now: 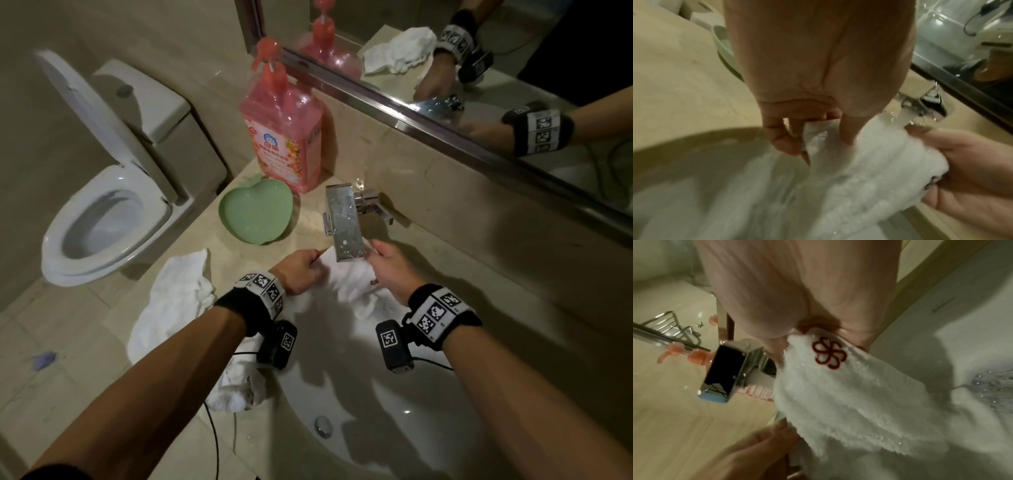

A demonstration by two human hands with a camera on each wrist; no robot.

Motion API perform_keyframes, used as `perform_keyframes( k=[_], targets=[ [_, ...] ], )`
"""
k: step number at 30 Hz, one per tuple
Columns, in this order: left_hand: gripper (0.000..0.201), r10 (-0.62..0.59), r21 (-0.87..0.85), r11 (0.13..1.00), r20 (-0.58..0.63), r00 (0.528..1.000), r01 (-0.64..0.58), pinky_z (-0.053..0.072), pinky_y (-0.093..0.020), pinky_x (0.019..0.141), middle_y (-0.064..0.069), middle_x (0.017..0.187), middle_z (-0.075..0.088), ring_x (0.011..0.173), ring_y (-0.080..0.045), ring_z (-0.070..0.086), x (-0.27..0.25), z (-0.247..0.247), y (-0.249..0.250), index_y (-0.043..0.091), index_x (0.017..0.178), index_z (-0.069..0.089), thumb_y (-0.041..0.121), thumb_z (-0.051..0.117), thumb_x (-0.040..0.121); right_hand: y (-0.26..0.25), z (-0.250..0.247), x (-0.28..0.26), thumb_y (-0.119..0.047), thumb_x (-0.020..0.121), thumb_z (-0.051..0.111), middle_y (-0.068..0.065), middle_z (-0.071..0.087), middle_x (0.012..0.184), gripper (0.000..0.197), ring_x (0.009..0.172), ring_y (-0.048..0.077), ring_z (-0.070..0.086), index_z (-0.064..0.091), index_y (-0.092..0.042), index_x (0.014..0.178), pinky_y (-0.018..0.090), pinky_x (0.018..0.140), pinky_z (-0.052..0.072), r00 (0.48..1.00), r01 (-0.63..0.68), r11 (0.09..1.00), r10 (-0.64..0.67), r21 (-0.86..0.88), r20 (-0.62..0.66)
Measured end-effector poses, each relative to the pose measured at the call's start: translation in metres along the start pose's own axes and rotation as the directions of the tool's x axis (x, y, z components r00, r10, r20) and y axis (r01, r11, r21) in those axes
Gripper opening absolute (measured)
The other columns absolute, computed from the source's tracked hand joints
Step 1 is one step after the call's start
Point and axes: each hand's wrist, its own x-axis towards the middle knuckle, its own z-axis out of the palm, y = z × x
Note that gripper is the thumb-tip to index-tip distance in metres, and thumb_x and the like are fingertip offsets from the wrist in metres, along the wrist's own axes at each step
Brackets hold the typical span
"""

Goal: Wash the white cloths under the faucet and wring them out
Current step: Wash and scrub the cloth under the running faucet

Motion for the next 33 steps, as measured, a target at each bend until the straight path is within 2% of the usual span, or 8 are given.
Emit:
perform_keyframes(
  k=[3,9,12,14,18,21,25,33],
  targets=[
    [0.019,-0.04,-0.089,0.995,-0.028,0.999,0.037,0.053,-0.036,0.077,-0.007,0.093,0.068,0.084,-0.026,0.064,0.007,0.013,0.006,0.014,0.103,0.066,0.024,0.051,0.099,0.001,-0.015,-0.009,-0.066,0.086,0.056,0.003,0.072,0.113,0.023,0.099,0.019,0.072,0.067,-0.058,0.105,0.044,0.074,0.063,0.996,0.072,0.997,-0.07,0.035,-0.054],
    [0.025,0.013,-0.56,0.827,-0.057,0.998,-0.042,0.054,-0.02,0.057,0.012,0.068,0.07,0.062,-0.003,0.064,0.011,0.026,0.038,0.012,0.096,0.068,-0.01,0.056,0.09,0.023,-0.021,-0.012,-0.046,0.102,0.052,-0.002,0.069,0.087,0.026,0.08,0.019,0.068,0.065,-0.028,0.114,0.03,0.064,0.053,0.992,0.089,0.988,-0.099,-0.124,-0.076],
    [0.024,0.0,-0.464,0.884,-0.137,0.991,-0.064,0.059,-0.039,0.075,-0.001,0.093,0.071,0.081,-0.018,0.067,0.009,0.019,0.041,0.008,0.116,0.065,0.0,0.054,0.095,0.032,-0.014,-0.008,-0.041,0.101,0.057,-0.004,0.06,0.093,0.034,0.083,0.017,0.057,0.061,-0.011,0.116,0.026,0.065,0.047,0.992,0.064,0.96,-0.091,-0.272,-0.087],
    [0.018,0.019,-0.362,0.926,-0.239,0.971,-0.107,0.057,-0.04,0.081,-0.005,0.091,0.069,0.082,-0.021,0.065,0.005,0.008,0.036,0.01,0.101,0.065,0.016,0.048,0.102,0.036,-0.013,-0.007,-0.036,0.096,0.065,0.001,0.06,0.101,0.038,0.091,0.021,0.059,0.057,-0.008,0.121,0.037,0.078,0.054,0.998,0.012,0.935,-0.031,-0.355,-0.047],
    [0.033,0.043,-0.252,0.959,-0.332,0.942,-0.133,0.047,-0.024,0.056,0.006,0.064,0.051,0.052,-0.003,0.05,-0.01,-0.016,0.015,0.021,0.073,0.051,0.037,0.047,0.102,0.045,-0.016,-0.01,-0.029,0.089,0.076,-0.009,0.054,0.089,0.039,0.082,0.015,0.059,0.051,-0.023,0.119,0.031,0.07,0.051,1.0,-0.013,0.907,0.021,-0.421,0.016],
    [0.034,-0.01,-0.25,0.964,-0.372,0.928,-0.09,0.043,-0.026,0.061,0.006,0.066,0.053,0.059,-0.009,0.051,-0.017,-0.028,-0.004,0.019,0.073,0.056,0.039,0.05,0.1,0.051,-0.024,-0.014,-0.033,0.088,0.077,-0.008,0.056,0.079,0.023,0.075,0.016,0.057,0.059,-0.02,0.095,0.027,0.065,0.043,0.999,0.001,0.875,-0.019,-0.484,-0.033],
    [0.038,-0.067,-0.278,0.959,-0.395,0.916,-0.05,0.049,-0.035,0.068,0.002,0.068,0.058,0.064,-0.016,0.053,-0.024,-0.034,-0.016,0.008,0.078,0.062,0.04,0.053,0.097,0.051,-0.034,-0.026,-0.047,0.091,0.071,-0.002,0.051,0.058,0.046,0.059,0.019,0.049,0.048,-0.018,0.063,0.031,0.056,0.034,0.992,-0.011,0.79,-0.07,-0.613,-0.107],
    [0.034,-0.039,-0.201,0.98,-0.113,0.993,0.016,0.053,-0.031,0.068,0.007,0.066,0.07,0.06,-0.01,0.064,-0.032,-0.007,0.009,0.019,0.075,0.069,0.041,0.053,0.096,0.023,-0.013,-0.036,-0.011,0.086,0.079,0.01,0.075,0.099,0.019,0.085,0.027,0.07,0.07,-0.009,0.102,0.03,0.056,0.051,0.995,-0.041,0.997,0.035,-0.061,-0.099]
  ],
)
